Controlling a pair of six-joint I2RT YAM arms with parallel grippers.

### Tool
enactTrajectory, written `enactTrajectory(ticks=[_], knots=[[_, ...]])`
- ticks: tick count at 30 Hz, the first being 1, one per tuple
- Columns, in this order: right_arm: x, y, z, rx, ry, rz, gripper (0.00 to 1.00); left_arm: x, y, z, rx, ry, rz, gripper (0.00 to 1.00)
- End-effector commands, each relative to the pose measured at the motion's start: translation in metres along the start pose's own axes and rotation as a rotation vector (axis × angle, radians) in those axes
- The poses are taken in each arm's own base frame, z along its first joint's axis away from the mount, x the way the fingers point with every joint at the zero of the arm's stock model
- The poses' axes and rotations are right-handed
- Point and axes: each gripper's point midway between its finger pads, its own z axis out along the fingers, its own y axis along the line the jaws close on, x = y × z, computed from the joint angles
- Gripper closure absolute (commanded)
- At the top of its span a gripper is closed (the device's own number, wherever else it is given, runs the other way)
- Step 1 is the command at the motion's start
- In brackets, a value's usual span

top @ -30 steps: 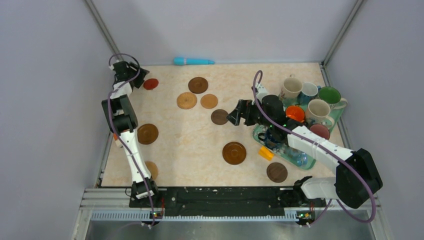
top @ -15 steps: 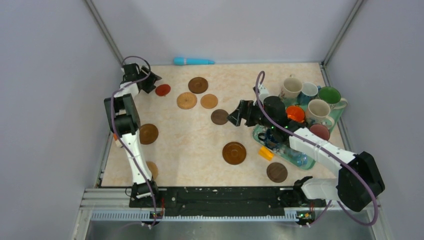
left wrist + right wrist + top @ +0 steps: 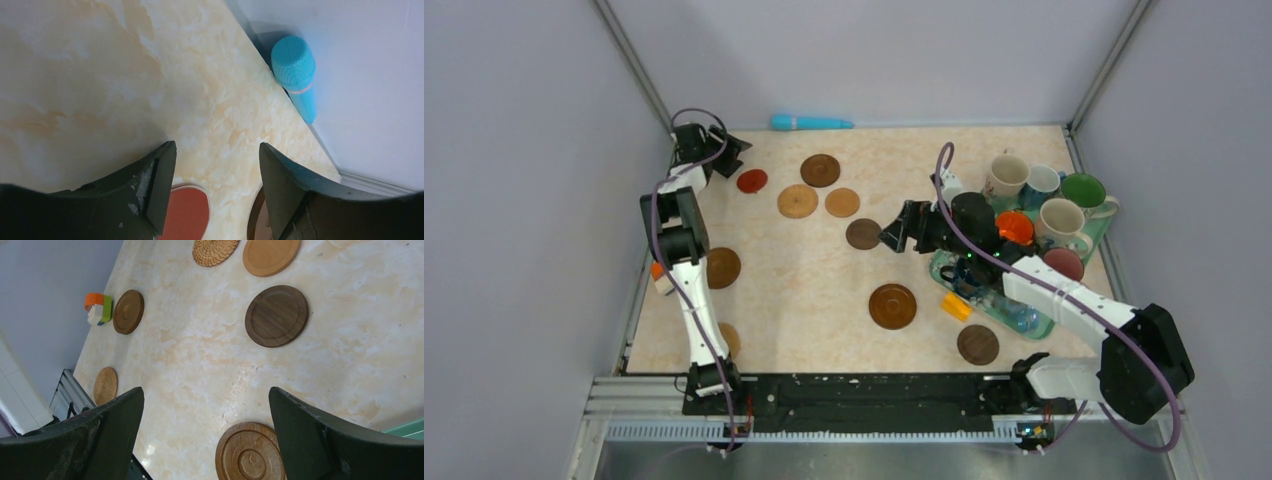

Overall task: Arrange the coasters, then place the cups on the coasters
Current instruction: Move the coaster to the center of the board.

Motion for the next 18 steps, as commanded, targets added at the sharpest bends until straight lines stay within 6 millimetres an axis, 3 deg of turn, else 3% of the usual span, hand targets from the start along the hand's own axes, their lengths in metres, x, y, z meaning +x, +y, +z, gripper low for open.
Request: enactTrajectory(ticks=[1,9,18], knots=[[-0.018,0.016,0.000,-0.041,-0.054,-0.024,0.06,0.001,-0.011,0.010,0.060,0.003,-0.011,0.33],[-0.020,0.018,0.002,-0.049,-0.052,-0.020,0.06,0.044,-0.005,-0.009,-0.003,0.089,0.034,0.35],[-0.017,0.019,-0.013,-0.049,-0.071,-0.007,0.06,0.078,0.011,-0.038,-0.066,0.170,0.072,0.36]])
